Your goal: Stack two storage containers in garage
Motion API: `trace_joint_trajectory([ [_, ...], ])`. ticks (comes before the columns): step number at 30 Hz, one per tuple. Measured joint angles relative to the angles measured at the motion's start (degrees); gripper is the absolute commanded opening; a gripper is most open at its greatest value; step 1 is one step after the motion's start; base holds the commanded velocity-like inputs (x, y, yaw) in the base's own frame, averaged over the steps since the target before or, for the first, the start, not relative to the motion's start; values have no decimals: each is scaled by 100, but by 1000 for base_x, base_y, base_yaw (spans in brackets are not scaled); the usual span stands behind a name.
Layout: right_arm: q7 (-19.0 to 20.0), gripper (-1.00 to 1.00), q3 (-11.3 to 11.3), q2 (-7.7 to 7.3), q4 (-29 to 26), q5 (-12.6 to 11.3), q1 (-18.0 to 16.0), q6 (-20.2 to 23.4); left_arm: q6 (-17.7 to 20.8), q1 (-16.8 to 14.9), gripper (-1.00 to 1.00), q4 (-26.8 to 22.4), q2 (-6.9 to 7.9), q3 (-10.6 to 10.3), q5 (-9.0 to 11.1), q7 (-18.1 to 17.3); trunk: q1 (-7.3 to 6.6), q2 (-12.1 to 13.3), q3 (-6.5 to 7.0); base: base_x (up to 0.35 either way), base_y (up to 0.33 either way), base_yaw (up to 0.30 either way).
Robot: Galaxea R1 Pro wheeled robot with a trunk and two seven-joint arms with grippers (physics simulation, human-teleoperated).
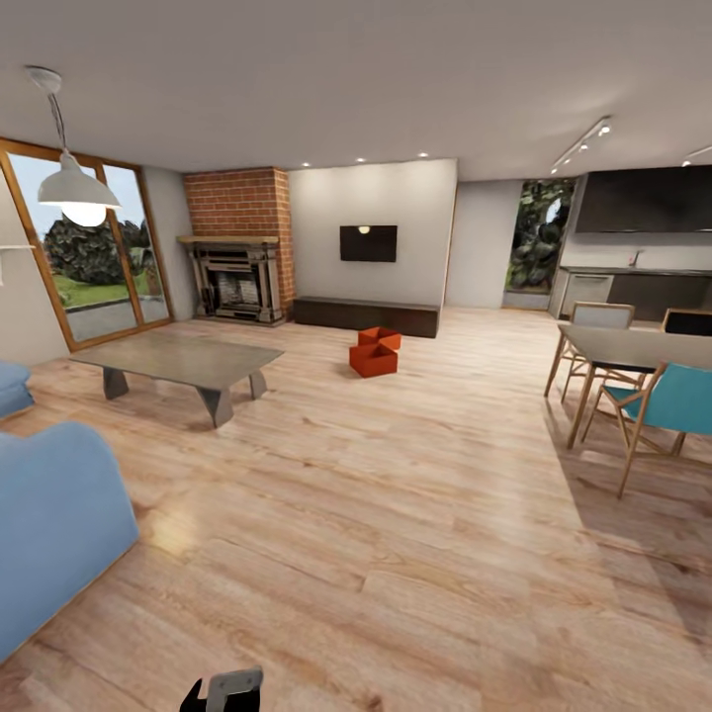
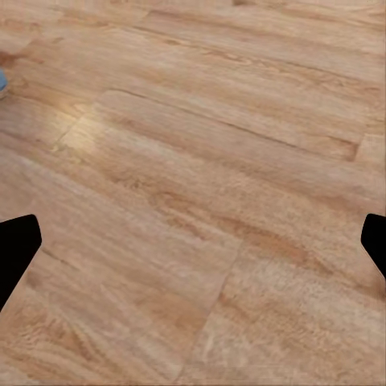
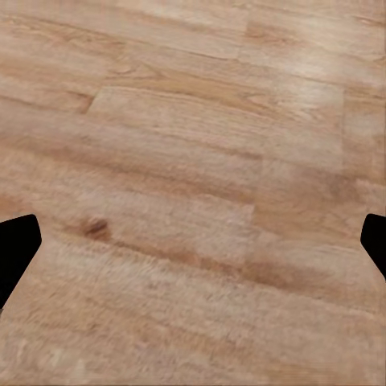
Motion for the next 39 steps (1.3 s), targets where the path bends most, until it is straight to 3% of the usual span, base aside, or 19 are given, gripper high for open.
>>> trace_joint_trajectory([
  [39,0,100,0,0,3,0,0,0,0,1,100,0,-1,0,0,26,0,0,0,341,0,-3],
])
